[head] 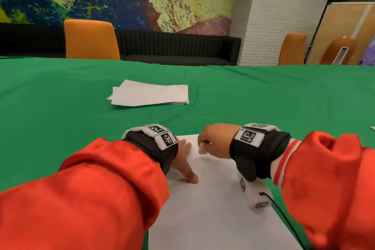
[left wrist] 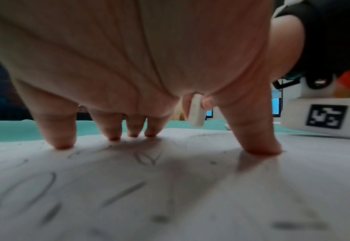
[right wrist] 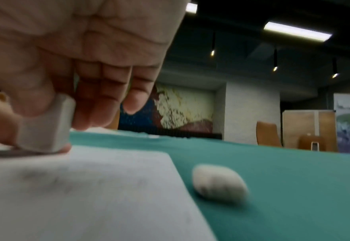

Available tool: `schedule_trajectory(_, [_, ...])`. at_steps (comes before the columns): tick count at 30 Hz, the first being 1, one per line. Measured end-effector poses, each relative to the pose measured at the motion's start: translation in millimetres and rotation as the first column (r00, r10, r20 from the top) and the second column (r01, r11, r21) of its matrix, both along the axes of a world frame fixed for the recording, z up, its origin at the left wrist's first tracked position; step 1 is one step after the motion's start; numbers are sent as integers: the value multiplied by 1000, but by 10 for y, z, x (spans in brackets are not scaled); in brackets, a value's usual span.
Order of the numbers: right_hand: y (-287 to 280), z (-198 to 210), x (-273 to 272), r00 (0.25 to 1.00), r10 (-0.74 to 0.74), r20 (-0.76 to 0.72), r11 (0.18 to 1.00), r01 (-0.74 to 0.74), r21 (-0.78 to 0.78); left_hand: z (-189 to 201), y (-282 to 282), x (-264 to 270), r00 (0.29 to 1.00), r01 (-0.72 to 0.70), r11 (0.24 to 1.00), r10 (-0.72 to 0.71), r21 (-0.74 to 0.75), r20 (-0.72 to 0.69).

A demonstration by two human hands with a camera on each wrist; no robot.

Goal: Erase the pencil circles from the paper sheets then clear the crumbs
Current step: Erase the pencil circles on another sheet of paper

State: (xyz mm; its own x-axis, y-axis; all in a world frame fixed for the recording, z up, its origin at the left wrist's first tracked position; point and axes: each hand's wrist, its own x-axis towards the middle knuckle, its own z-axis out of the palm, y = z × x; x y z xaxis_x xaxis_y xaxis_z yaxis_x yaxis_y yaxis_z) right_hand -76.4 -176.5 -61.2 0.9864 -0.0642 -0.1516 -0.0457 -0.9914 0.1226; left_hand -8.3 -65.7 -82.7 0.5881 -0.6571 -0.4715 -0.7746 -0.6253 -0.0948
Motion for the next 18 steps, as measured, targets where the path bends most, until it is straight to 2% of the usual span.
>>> schedule_trajectory(2, [32,17,69,1000,-7,25,1000,6,14,10,4,2,1000,-15,1000,16,12,-18])
schedule_trajectory(5, [65,-44,107,1000,-28,-11,999,29,24,23,6,-3,1000,-12,1000,12,18,-10])
schedule_trajectory(10, [87,-71,122,997,-53,-52,998,52,-29,26,-5,-14,1000,-3,1000,3,7,7])
schedule_trajectory(18, [169,-57,84,993,18,-119,999,-23,-41,-9,-34,19,1000,3,1000,-3,-8,24])
